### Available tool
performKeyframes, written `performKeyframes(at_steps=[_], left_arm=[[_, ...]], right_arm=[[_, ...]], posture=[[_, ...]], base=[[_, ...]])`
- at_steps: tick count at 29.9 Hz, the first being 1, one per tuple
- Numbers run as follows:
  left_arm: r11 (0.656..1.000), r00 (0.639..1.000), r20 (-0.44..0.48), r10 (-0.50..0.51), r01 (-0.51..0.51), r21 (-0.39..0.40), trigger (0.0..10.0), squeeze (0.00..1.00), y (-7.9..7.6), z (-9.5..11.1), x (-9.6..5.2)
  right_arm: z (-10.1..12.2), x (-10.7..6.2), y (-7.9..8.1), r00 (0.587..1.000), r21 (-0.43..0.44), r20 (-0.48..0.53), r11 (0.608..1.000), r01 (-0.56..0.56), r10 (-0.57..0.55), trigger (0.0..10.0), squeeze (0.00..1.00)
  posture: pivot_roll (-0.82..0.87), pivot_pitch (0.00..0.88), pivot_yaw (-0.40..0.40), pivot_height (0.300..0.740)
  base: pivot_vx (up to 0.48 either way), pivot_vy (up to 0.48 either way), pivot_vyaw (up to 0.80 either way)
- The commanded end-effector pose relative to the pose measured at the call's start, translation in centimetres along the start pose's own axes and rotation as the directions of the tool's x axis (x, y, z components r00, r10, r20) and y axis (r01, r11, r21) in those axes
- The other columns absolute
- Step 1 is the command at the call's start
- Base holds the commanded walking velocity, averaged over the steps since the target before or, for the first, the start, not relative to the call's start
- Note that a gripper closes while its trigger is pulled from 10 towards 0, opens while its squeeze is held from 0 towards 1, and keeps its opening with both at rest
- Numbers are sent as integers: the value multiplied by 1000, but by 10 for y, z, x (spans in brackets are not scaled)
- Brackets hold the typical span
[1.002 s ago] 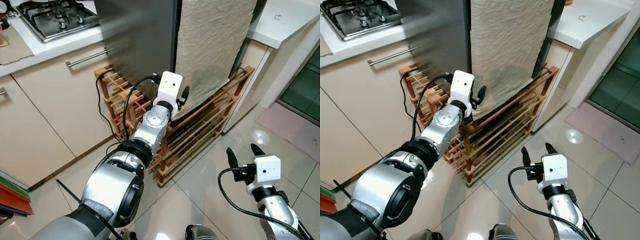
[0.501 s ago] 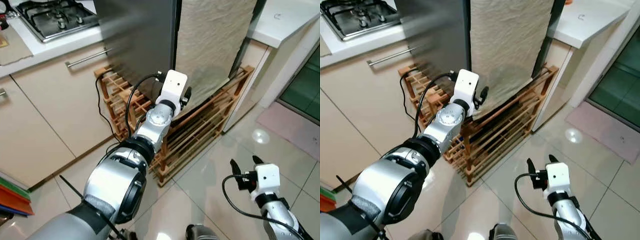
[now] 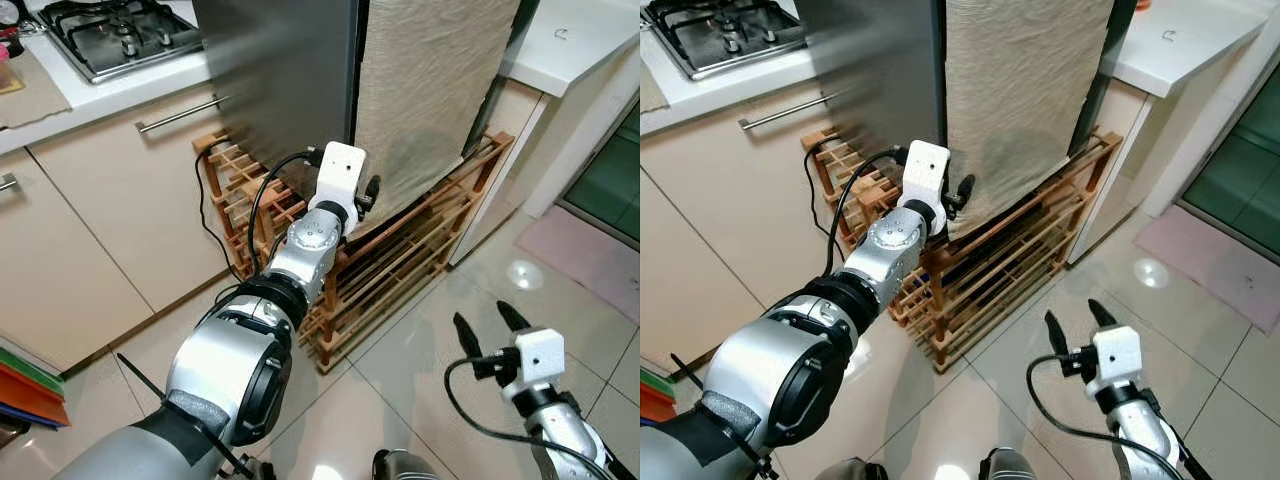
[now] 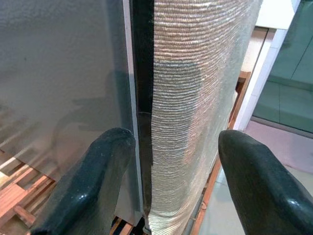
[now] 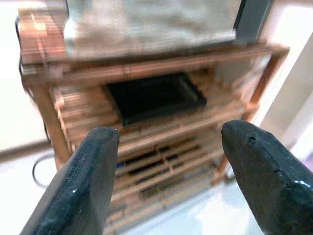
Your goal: Restocking fridge
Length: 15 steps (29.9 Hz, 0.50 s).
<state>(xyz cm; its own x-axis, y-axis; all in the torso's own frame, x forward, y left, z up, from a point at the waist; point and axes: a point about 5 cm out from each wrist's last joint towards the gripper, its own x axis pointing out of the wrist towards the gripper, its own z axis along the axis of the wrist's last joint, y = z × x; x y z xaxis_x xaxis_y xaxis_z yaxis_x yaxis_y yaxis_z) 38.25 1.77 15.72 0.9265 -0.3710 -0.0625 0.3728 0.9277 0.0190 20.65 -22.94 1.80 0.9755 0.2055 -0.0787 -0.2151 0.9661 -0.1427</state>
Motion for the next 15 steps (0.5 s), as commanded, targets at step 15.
performKeyframes(at_steps=[15], left_arm=[[989, 995, 52, -90, 95, -113, 10000, 0, -21, 7, 1]], right_arm=[[-41, 0, -6, 965, 44, -262, 999, 26, -14, 10000, 0]], posture=[[-223, 64, 45, 724]], base=[[0, 0, 0]])
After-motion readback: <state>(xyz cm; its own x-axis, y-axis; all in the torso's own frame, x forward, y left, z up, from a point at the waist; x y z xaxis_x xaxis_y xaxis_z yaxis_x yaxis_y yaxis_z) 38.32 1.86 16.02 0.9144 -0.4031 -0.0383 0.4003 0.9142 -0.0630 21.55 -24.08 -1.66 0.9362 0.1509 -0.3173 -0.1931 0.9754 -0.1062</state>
